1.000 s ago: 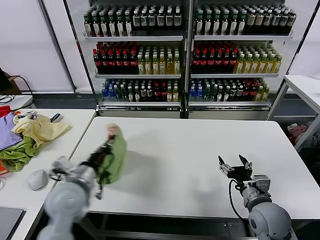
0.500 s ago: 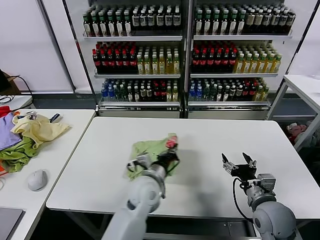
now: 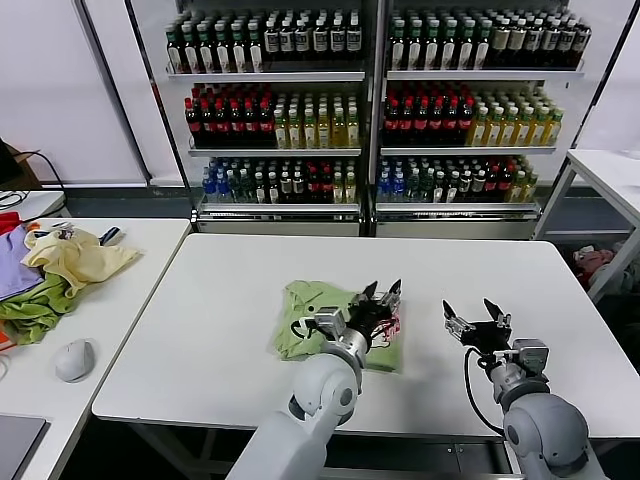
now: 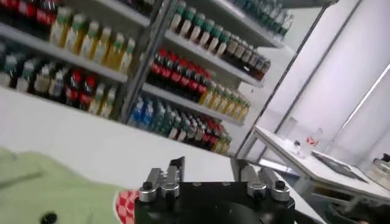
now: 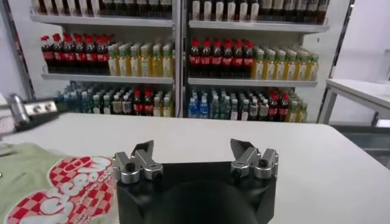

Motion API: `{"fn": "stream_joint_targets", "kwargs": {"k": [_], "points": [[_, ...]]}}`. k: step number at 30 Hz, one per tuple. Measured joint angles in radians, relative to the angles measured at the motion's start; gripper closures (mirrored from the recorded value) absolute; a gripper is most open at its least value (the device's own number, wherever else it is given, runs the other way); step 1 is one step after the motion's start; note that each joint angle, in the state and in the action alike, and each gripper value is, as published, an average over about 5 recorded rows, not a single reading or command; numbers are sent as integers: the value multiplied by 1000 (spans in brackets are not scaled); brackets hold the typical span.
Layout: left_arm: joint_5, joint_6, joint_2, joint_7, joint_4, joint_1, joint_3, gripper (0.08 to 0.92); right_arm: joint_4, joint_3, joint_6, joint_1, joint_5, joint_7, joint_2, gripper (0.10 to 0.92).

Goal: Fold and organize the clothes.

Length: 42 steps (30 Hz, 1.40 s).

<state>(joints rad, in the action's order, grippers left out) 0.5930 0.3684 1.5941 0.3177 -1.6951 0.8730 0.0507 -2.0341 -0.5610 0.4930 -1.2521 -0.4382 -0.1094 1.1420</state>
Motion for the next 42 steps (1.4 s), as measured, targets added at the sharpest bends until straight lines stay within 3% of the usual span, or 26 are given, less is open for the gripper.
{"fn": "stream_joint_targets", "kwargs": {"k": [9,23,42], "points": [[-171,-63,-121,6,-124,97,-101,196,58,121,14,65,34,-23,39,203],[-314,-143,-236,31,-281,315,-283,177,280,305,33,245,82,-52,151,218],[-362,-163,-277,39,-334,406,-335,177,505,352,23,402,81,-61,172,741]]}}
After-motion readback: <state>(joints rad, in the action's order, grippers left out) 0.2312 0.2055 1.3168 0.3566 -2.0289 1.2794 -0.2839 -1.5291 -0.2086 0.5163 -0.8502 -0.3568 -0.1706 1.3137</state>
